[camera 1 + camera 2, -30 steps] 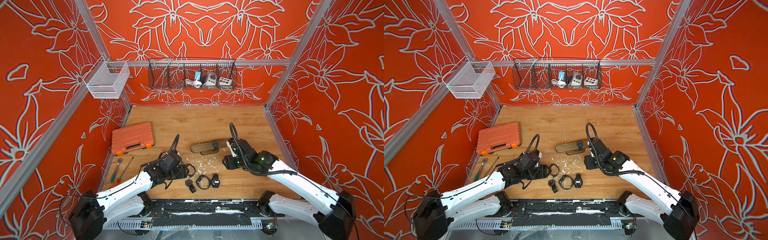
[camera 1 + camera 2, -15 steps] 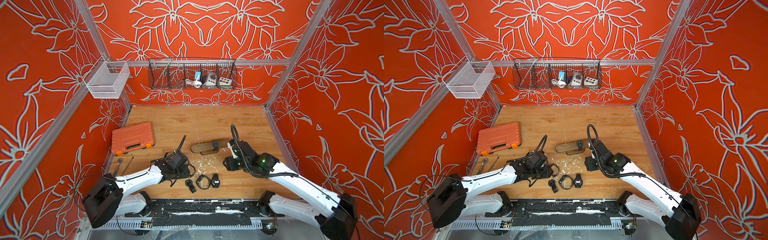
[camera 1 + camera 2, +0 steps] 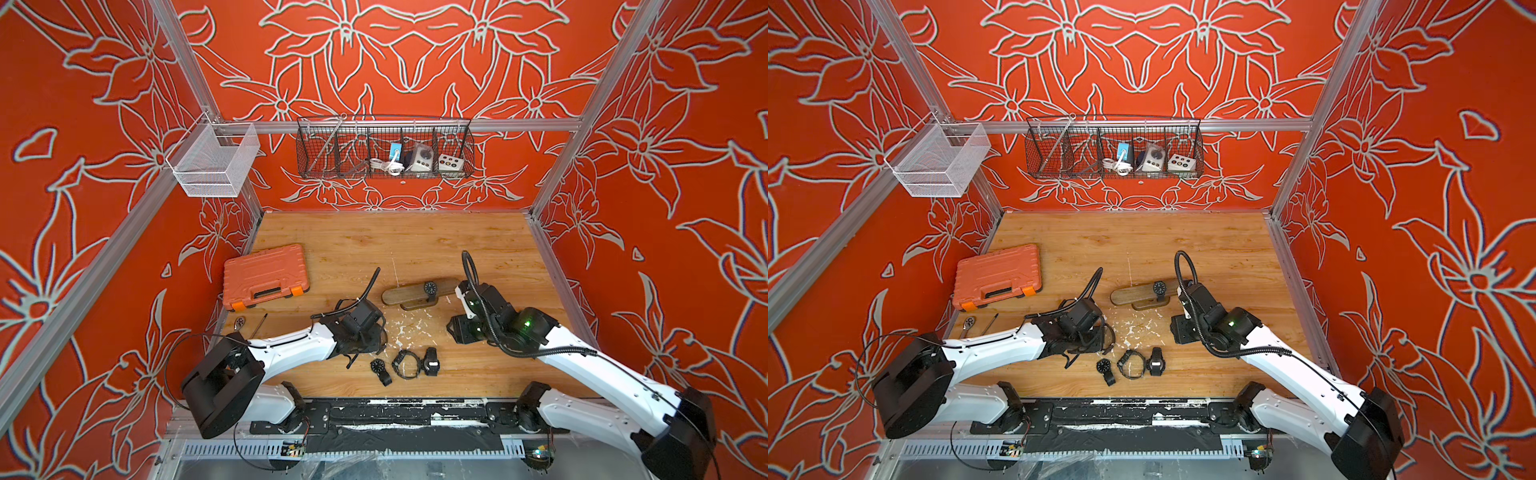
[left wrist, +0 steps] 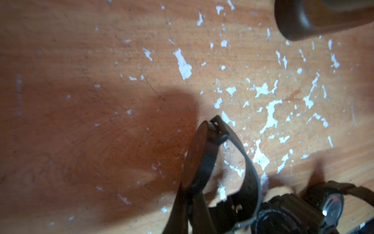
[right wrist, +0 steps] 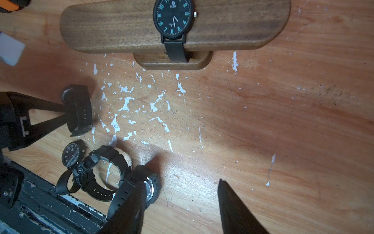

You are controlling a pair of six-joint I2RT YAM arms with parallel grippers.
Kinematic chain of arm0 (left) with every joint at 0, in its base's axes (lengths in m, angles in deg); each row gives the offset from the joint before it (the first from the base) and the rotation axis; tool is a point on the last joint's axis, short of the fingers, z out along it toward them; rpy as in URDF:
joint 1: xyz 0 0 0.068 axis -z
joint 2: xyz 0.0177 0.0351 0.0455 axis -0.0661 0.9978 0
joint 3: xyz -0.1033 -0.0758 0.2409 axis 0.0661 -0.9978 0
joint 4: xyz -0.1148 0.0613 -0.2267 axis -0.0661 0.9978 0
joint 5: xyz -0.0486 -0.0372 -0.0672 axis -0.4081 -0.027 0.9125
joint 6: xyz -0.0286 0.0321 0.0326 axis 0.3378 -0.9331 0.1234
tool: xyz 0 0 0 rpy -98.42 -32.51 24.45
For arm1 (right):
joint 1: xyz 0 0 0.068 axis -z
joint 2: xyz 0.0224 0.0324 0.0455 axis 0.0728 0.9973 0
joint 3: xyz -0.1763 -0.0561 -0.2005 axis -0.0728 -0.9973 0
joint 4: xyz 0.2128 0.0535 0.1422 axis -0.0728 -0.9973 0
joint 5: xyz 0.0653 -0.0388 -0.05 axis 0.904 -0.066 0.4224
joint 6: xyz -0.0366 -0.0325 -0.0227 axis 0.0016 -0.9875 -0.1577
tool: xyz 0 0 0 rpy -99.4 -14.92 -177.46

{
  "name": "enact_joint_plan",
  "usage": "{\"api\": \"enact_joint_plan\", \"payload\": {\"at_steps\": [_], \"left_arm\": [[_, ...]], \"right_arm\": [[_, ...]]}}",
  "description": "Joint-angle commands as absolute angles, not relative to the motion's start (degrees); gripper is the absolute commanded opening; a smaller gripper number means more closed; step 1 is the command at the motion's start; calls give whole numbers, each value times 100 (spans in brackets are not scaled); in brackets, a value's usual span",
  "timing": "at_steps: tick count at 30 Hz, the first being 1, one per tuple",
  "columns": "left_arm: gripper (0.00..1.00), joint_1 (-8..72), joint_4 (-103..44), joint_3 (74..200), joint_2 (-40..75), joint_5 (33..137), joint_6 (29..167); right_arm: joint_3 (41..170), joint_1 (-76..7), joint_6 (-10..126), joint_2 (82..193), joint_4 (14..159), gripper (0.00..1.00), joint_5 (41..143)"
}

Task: Place watch on stand
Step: Pick up the watch at the center of the board.

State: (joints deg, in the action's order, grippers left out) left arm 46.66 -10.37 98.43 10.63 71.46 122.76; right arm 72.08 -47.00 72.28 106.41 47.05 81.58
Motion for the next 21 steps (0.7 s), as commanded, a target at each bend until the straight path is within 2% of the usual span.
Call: {"api": "enact_joint_plan", "payload": {"at_steps": [1, 15, 21], "left_arm": [[0, 4703, -1199, 10029, 1019, 6883, 11835], [0, 4712, -3472, 10086, -133, 7319, 9043], [0, 4762, -3507, 10302, -130, 7442, 8975]], "right_arm": [[7129, -4735, 7225, 10466, 4806, 59, 8196], [6739, -4736, 7195, 8694, 5952, 53, 8624], [6889, -4749, 7530, 8585, 6514, 49, 8933]]}}
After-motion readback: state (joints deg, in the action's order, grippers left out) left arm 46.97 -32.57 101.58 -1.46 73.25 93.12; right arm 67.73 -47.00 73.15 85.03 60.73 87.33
